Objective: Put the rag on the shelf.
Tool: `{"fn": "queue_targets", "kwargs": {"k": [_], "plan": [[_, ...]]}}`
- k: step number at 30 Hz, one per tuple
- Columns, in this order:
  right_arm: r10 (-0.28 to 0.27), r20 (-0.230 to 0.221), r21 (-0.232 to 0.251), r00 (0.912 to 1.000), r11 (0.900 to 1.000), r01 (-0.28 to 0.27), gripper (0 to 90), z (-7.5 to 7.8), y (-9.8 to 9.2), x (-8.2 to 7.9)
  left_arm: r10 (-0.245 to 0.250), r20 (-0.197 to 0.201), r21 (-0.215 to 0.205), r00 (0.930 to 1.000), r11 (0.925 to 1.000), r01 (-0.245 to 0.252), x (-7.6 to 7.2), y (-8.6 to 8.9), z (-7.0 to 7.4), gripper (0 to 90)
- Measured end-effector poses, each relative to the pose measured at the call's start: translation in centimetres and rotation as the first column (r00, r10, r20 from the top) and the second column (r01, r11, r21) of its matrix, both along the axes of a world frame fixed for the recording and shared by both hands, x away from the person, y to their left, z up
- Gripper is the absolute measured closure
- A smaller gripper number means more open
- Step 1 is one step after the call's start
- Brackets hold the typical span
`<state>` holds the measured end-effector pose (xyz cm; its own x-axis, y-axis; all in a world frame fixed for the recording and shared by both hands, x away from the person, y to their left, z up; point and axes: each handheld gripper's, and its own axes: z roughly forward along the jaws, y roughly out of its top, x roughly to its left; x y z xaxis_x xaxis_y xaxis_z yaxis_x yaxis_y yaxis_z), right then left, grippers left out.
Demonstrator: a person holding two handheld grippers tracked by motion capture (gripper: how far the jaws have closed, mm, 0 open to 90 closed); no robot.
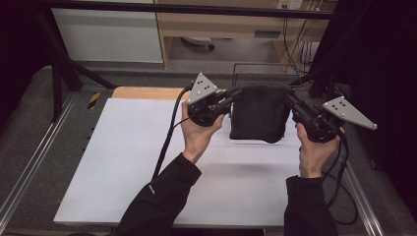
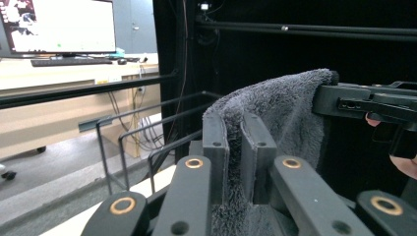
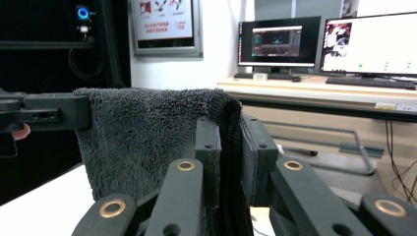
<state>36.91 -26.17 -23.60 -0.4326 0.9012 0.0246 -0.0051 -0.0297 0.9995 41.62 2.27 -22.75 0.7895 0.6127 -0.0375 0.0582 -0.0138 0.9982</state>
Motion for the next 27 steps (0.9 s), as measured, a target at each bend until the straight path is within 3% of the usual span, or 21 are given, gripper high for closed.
{"fn": "queue_targets", "kwargs": {"k": [15,27], "plan": [[-0.049,0.065,0.031,0.9967,0.998,0.047,80.4,3.0,-1.8,0.6,-0.004,0.033,-0.021,0.9994,0.9998,0.005,1.8,-2.3,3.6,82.0],[-0.052,0.107,0.047,0.9929,0.998,0.047,80.5,5.6,-2.0,2.1,0.017,0.064,-0.056,0.9978,0.9983,-0.013,2.9,-2.6,6.2,82.0]]}}
